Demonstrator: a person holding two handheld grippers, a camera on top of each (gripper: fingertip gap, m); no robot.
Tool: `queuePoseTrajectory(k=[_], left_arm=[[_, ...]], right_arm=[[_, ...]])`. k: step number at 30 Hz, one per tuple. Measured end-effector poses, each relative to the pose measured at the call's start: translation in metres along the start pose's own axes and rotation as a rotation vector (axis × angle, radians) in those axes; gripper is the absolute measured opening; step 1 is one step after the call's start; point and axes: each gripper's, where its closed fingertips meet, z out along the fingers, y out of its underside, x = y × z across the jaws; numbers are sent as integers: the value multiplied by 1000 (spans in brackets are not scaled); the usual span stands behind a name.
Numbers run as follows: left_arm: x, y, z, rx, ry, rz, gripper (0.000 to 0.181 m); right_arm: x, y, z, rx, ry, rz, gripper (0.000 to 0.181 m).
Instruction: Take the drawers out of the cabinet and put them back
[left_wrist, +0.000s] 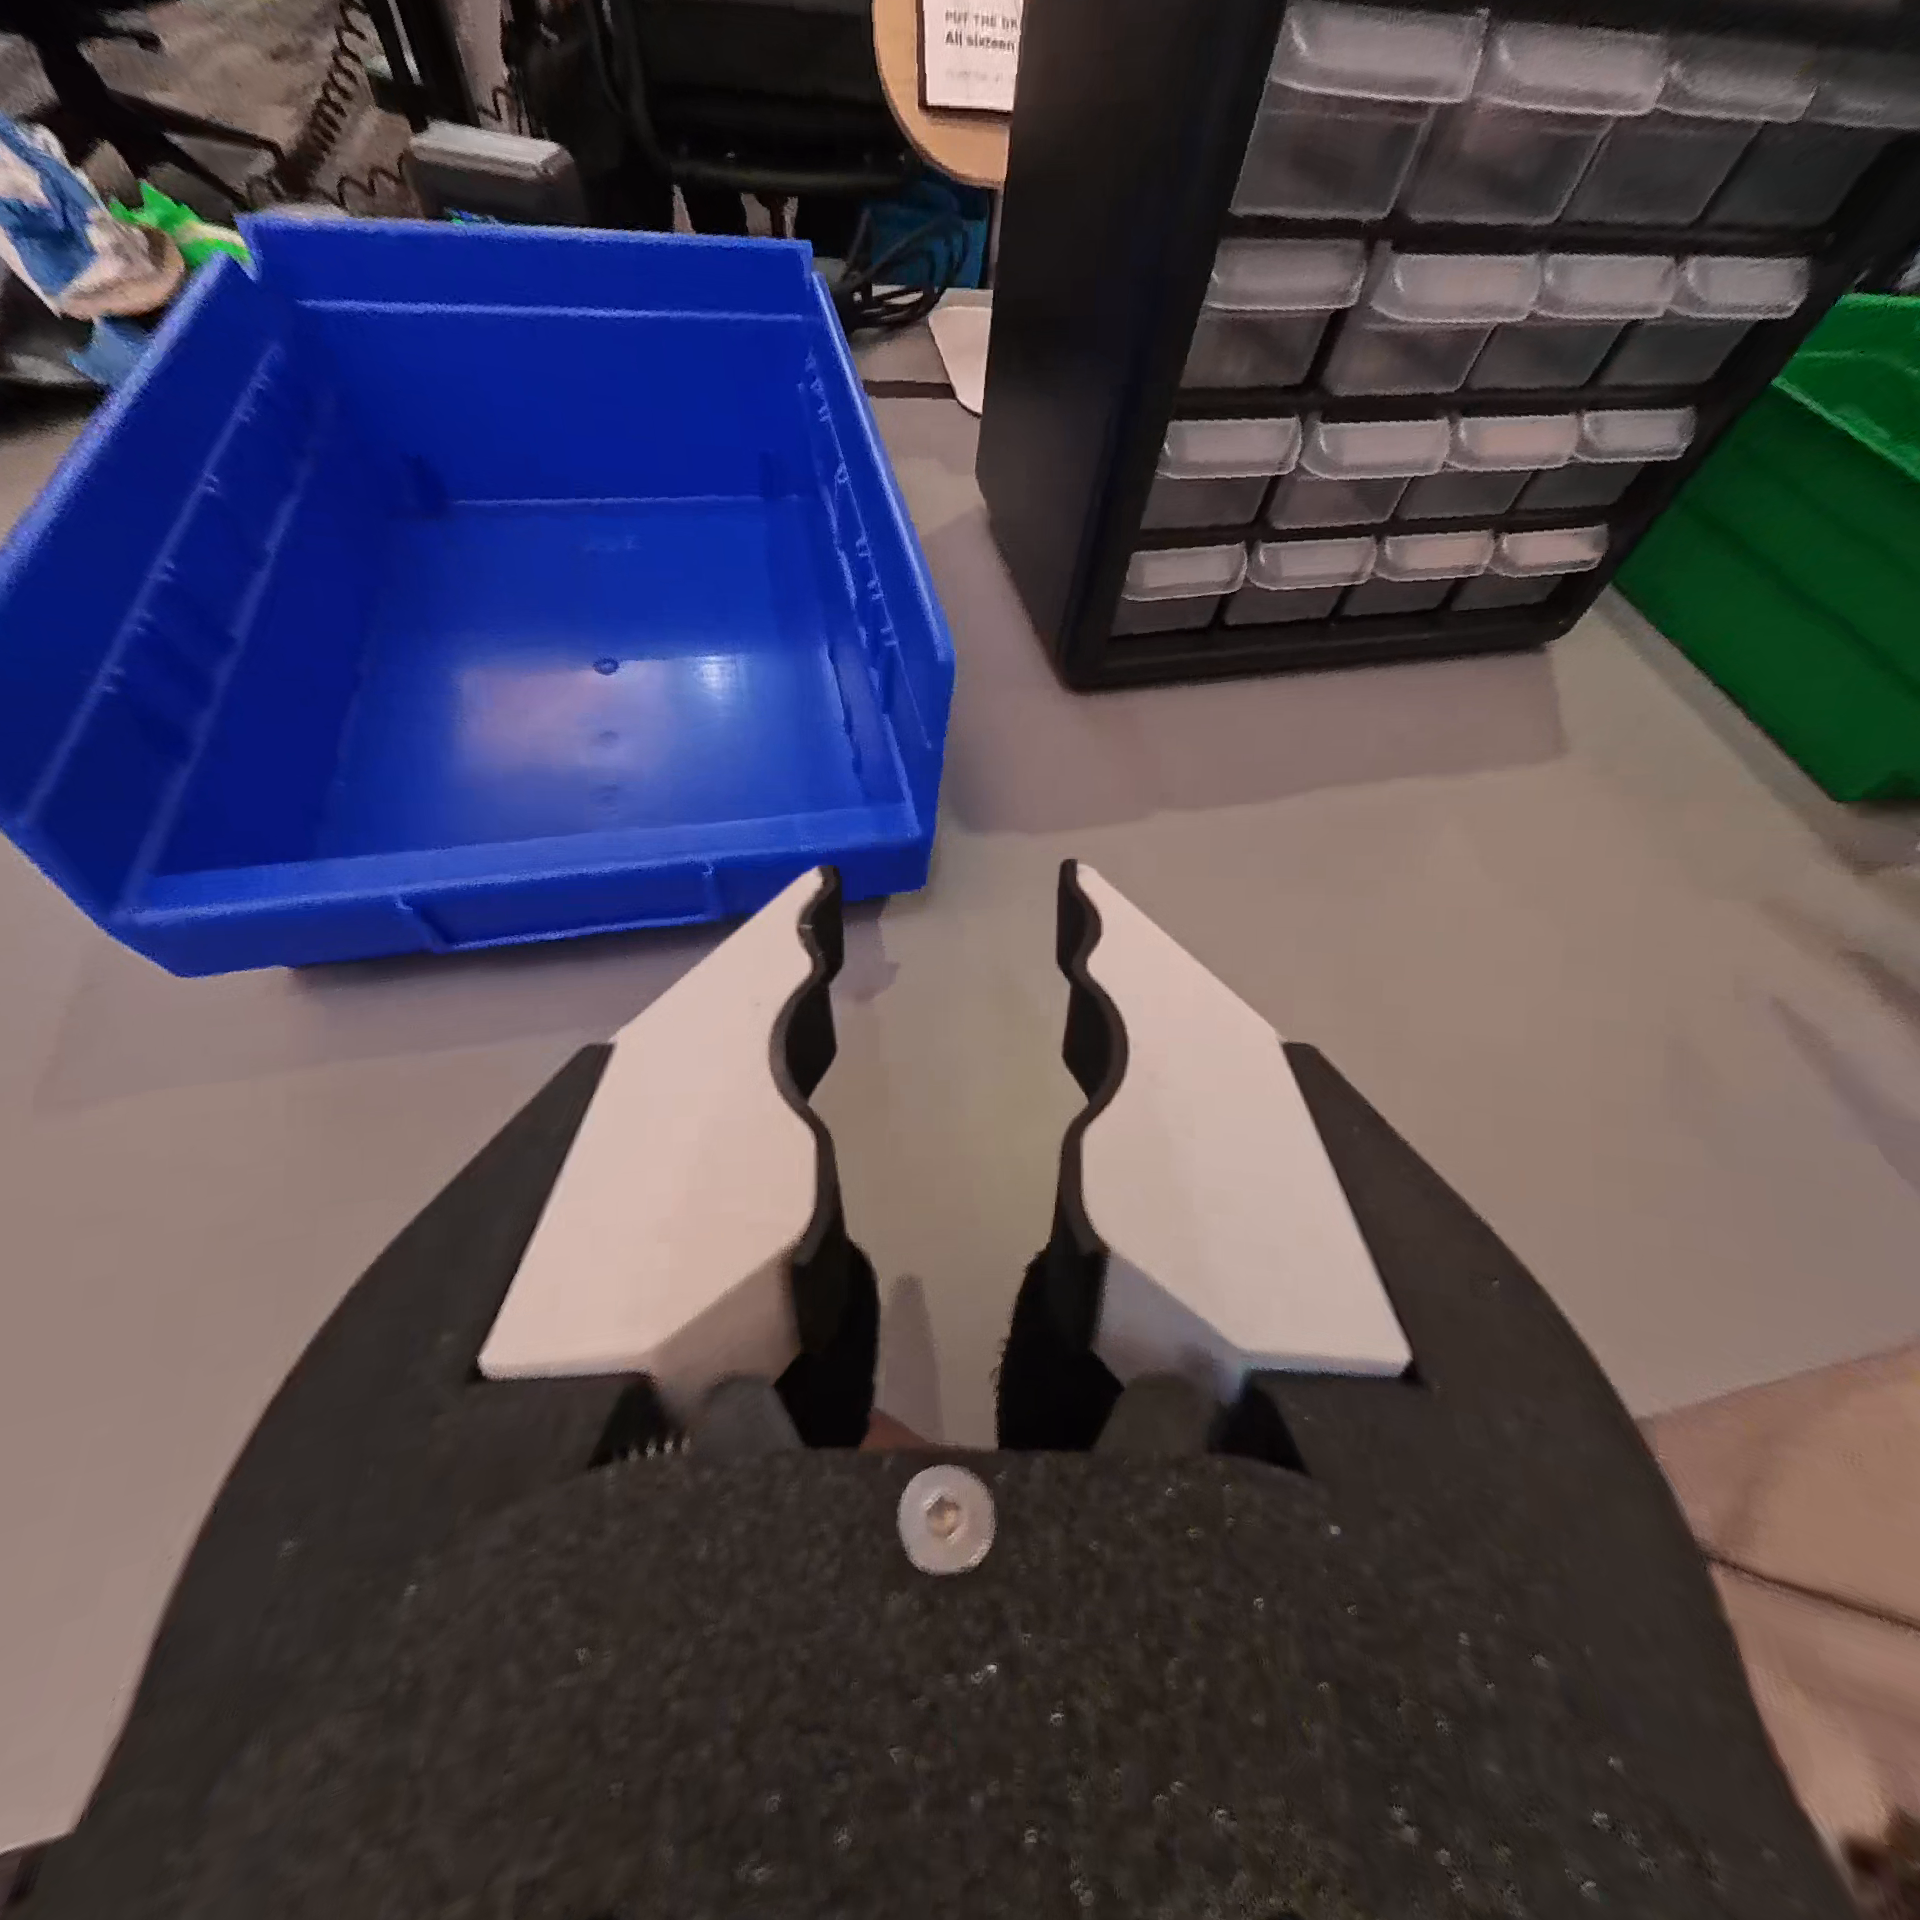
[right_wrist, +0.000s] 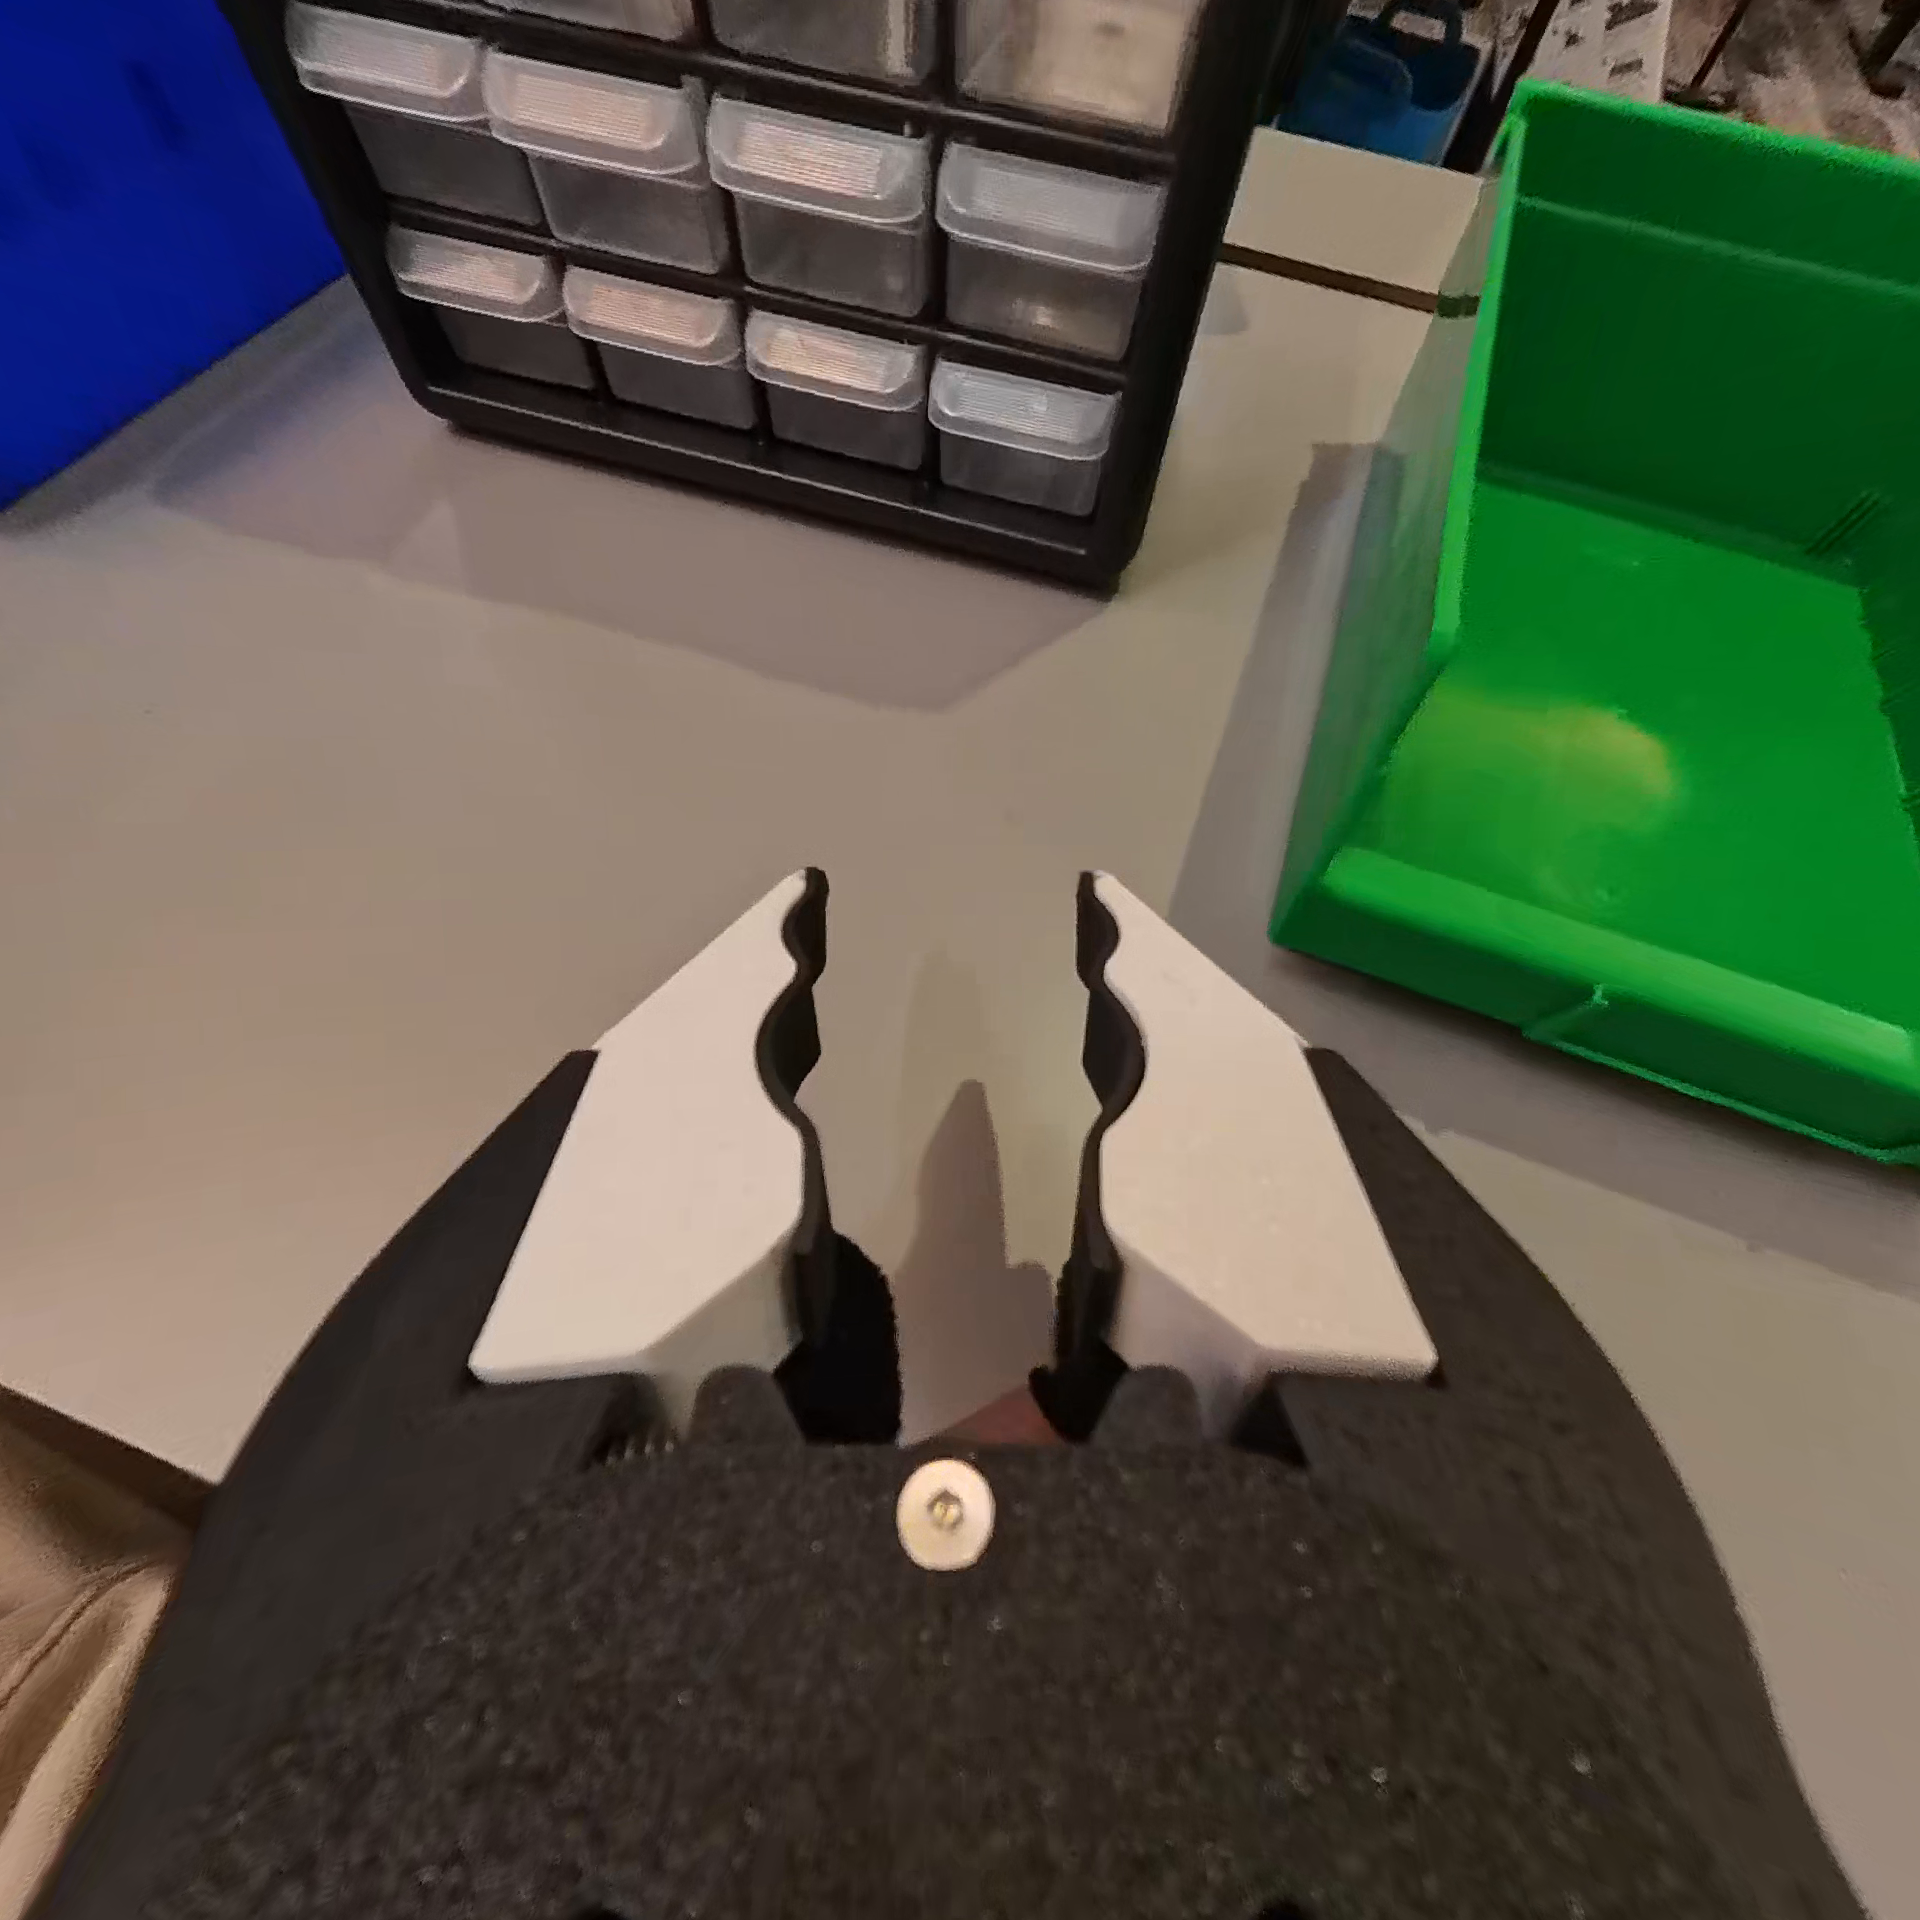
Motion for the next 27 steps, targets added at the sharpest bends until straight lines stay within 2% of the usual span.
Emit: queuePoseTrajectory(k=[3, 10, 15, 17, 19, 21, 23, 25, 27], left_arm=[[5, 3, 2, -28, 29, -47, 40], [12, 14, 7, -93, 61, -38, 44], [5, 14, 21, -114, 58, -27, 50], [6, 2, 25, -84, 82, -59, 50], [5, -9, 27, -49, 81, -44, 51], [-4, -6, 26, -28, 34, 24, 51], [-9, -8, 24, -18, 8, 67, 48], [-4, -22, 20, 43, 46, 63, 46], [1, -22, 18, 48, 75, 67, 48]], right_arm=[[3, -1, -3, 12, -8, 23, 48], [0, -2, -21, 18, -61, 114, 47], [-2, 4, -15, -7, -85, 198, 48], [-6, 0, -11, -11, -92, 178, 48], [-12, -18, -7, 26, -104, 147, 48], [-21, -33, -5, 58, -115, 99, 48], [-27, -28, -1, 66, -107, 36, 47], [-27, -15, 3, 16, -70, -42, 48], [-24, -18, 1, 30, -24, -88, 47]])
